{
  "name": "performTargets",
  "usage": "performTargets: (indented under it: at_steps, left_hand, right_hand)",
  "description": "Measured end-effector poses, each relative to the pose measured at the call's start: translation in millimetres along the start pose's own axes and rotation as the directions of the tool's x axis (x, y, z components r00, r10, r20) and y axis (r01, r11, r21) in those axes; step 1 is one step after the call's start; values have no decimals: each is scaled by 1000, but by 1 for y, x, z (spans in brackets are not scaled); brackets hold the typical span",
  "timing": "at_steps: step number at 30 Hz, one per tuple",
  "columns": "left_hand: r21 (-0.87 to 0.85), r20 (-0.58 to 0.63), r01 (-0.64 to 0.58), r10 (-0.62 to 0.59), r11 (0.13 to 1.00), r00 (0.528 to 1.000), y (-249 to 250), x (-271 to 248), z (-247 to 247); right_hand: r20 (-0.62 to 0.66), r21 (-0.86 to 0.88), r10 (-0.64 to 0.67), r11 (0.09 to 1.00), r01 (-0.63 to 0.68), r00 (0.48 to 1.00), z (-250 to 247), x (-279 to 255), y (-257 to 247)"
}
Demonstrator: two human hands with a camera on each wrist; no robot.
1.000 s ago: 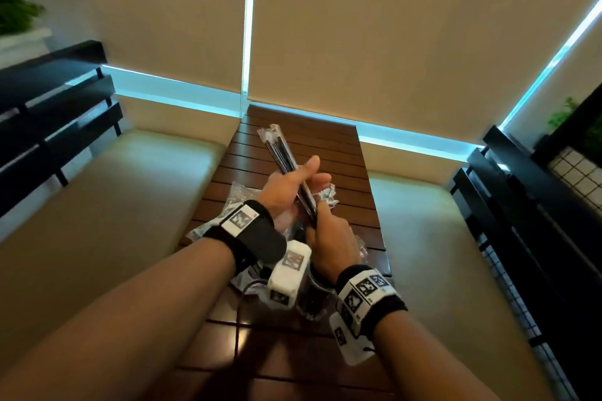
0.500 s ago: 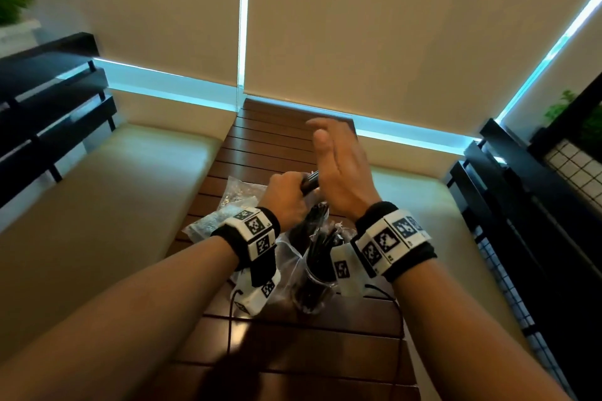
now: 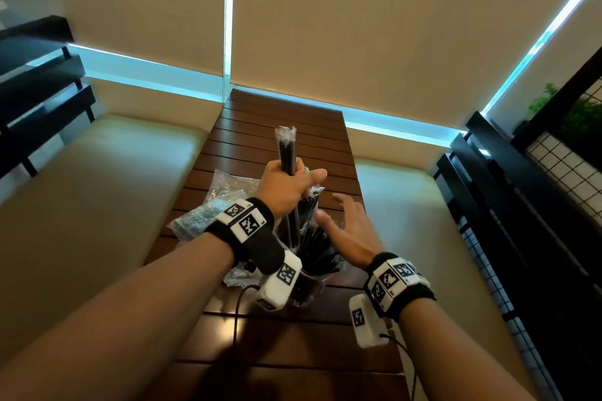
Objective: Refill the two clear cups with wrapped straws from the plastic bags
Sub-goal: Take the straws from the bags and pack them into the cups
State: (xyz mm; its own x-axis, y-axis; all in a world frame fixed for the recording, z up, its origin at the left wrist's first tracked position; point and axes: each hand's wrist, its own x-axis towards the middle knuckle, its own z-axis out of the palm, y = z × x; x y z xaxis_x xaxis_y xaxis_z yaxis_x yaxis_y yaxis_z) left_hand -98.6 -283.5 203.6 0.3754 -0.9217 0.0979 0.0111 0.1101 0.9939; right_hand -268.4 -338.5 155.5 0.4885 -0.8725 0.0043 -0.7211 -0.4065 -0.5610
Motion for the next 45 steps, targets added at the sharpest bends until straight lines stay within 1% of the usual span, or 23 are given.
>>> performTargets:
  at_steps: [2,4,6,8,11,13,15,16,18,20,23,26,29,31,32,33,35,36,37,39,40,42,45]
  left_hand:
    - [-58,-21,37,-39,998,999,0,5,7]
    - [-106,-36,52,-56,993,998,-3,5,16]
    - [-124,-51,76,-83,989,995,-14,4,25]
    - [-91,-52,112,-117,989,992,-29,2,33]
    - [89,-27,126,-124,988,992,-53,-4,41]
    - [237,-45,80,-72,968,996,-65,-6,44]
    - [421,-60,23,3,907,998,-74,-6,42]
    - [514,-38,5,17,858,999,-78,-6,39]
    - [642,15,3,-17,767,1000,-88,-7,30]
    - [671,38,3,-39,742,999,-98,-9,23]
    - [648,55,-24,-15,761,998,-103,-14,19]
    - [614,56,-112,99,781,994,-87,-15,22]
    - [600,75,-268,281,753,957,-66,-9,24]
    - [610,155,-373,356,699,921,-55,-4,25]
    - [627,217,-410,357,662,909,-51,-3,27]
    - [664,287,-442,340,603,896,-48,-2,29]
    - [759,428,-501,260,416,865,-52,-2,30]
    - [789,477,-511,184,340,859,-58,-4,30]
    - [813,503,-501,76,298,861,-66,-7,29]
    - [844,500,-449,-127,294,856,-81,-14,26]
    - [848,498,-436,-171,302,850,-85,-17,25]
    - [847,503,-444,-171,293,847,-86,-18,25]
    - [834,509,-459,-104,305,855,-80,-16,28]
  right_hand:
    - [107,115,46,992,-58,993,11,-8,12]
    - [163,180,50,981,-79,985,21,-15,20]
    - [159,190,40,979,-70,986,29,-19,23]
    - [120,196,24,979,-48,992,33,-21,23]
    - [68,172,16,985,-28,998,34,-17,19]
    - [52,133,28,991,-35,998,37,-14,19]
    - [37,83,45,995,-48,998,41,-12,22]
    - [31,63,55,996,-57,998,43,-11,24]
    - [20,44,58,997,-59,998,45,-11,28]
    - [18,27,46,999,-47,999,45,-11,28]
    - [19,15,43,999,-43,999,46,-11,27]
    - [11,11,37,999,-37,999,47,-10,27]
    - [3,2,25,1000,-25,1000,47,-11,27]
    - [8,14,30,999,-30,1000,46,-12,25]
    - [12,24,32,999,-32,999,46,-12,24]
    - [15,34,30,999,-30,999,46,-12,24]
    - [22,41,18,999,-19,1000,45,-12,23]
    - [26,43,10,999,-11,1000,46,-12,24]
    - [36,49,5,999,-7,999,46,-11,25]
    - [66,86,14,996,-19,998,45,-11,26]
    - [80,105,19,994,-27,997,44,-12,27]
    - [80,128,11,991,-22,997,41,-13,27]
    - [97,139,-46,990,33,994,37,-15,26]
